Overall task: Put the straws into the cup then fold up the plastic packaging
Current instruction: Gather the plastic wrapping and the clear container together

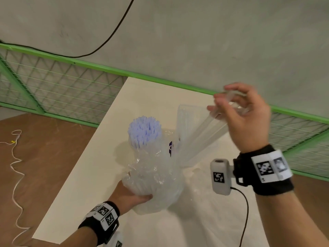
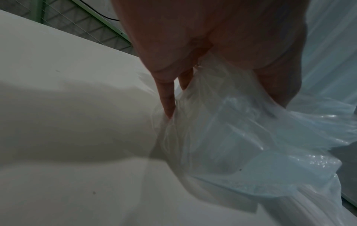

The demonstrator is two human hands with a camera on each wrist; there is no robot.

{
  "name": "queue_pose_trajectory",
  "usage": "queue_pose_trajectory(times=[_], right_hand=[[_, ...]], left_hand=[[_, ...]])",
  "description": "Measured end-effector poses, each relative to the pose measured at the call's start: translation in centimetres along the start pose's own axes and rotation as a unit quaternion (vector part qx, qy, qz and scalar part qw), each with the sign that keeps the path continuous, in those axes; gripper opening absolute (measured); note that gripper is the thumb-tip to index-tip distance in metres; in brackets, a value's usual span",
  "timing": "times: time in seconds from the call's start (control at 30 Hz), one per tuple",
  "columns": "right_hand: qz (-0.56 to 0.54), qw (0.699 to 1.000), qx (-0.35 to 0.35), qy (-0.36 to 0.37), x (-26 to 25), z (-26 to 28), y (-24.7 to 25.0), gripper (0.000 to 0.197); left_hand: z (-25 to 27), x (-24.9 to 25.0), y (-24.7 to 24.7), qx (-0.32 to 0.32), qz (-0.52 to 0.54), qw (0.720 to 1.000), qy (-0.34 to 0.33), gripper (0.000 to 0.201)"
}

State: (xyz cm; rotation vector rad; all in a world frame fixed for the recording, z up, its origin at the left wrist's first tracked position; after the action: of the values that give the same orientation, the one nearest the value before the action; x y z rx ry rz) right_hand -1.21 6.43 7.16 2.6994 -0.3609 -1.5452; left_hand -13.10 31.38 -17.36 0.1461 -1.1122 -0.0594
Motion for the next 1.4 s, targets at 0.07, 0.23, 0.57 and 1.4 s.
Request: queue_pose_trajectory(times=[0.07,0.23,0.57,1.4], right_hand=[[-0.015,0.999,0.033,0.037,-1.8,-1.5,1.4,0.026],[0.006,0.990,0.052,0.133,-4.5,-6.0,3.7,0.024],[0.377,0.852,-0.363,-0.031,12.7,-5.2,-2.0,0.060],[0.539,0.724,-0.425,0.066,17.1,-4.8,-5.3,0.063]], left_hand=[[-0.1,-0.2,0.0,-0.003,-0.003,1.000,0.000,0.063],[-0.5,-0.6,0.0,-0.004,-0.022,1.000,-0.001,0.062],[-0.3,-0.6,0.0,0.014,-0.027,0.999,0.019,0.054],[0.0,0.6,-0.3,-0.007,0.001,1.000,0.015,0.056]])
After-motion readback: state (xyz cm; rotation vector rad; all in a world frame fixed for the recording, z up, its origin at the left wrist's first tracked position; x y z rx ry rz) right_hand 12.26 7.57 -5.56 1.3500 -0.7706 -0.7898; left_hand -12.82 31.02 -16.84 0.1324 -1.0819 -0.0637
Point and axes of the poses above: each hand's wrist, its own z-axis away from the middle knuckle, its own y-axis out of the back of the hand, x = y × z, the point moved 4 cm from there along -z, towards the middle knuckle, and after that the axes turned 5 degrees about x, right-handed, at the moved point
